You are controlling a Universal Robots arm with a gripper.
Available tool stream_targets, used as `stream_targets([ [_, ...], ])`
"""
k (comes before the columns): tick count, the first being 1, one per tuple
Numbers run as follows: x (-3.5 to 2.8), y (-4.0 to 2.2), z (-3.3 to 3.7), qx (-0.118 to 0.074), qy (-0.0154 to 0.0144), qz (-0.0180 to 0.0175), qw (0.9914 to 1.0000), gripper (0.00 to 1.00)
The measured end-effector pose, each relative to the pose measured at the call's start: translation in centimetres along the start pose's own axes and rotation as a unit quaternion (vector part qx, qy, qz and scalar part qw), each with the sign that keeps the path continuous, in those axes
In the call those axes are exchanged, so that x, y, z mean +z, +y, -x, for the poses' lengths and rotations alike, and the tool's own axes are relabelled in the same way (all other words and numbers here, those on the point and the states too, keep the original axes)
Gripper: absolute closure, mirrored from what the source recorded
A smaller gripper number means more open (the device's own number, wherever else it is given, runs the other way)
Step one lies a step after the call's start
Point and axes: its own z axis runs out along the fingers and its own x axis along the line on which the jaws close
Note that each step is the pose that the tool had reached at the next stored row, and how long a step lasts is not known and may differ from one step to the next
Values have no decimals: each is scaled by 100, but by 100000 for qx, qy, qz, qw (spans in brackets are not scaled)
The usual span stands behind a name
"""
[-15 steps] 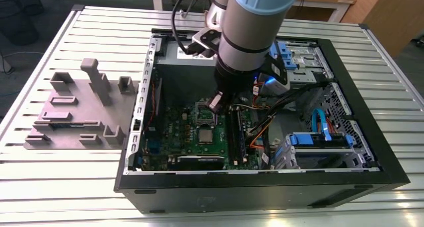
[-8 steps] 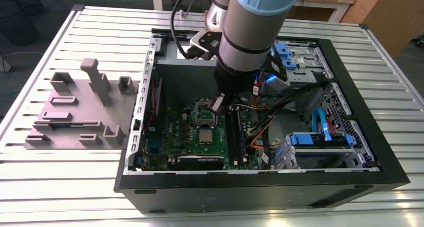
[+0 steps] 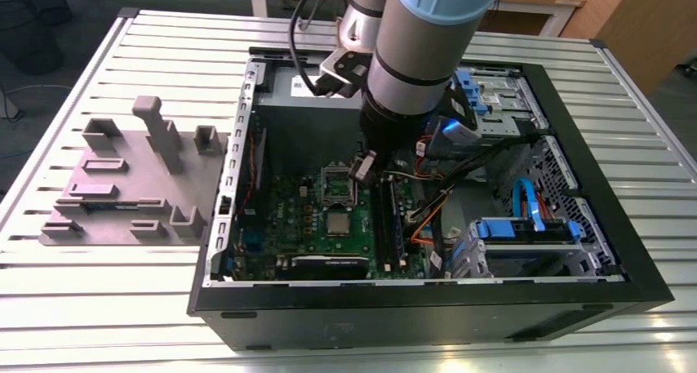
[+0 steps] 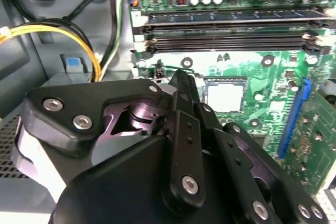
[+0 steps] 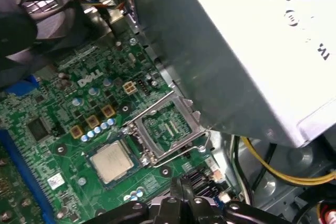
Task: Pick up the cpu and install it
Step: 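Close the cpu cover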
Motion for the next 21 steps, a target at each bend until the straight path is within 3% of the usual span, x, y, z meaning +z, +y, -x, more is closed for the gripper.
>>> stream_targets([
  [9, 88, 92, 151, -107, 13, 7, 100000, 90],
  [15, 150, 115, 195, -316, -102, 105, 99999, 90],
  [16, 154, 115, 194, -360, -321, 262, 99998, 90],
  [19, 167, 112, 195, -477, -1595, 1106, 99980, 90],
  [21, 180, 109, 196, -514, -2185, 1499, 99964, 90],
])
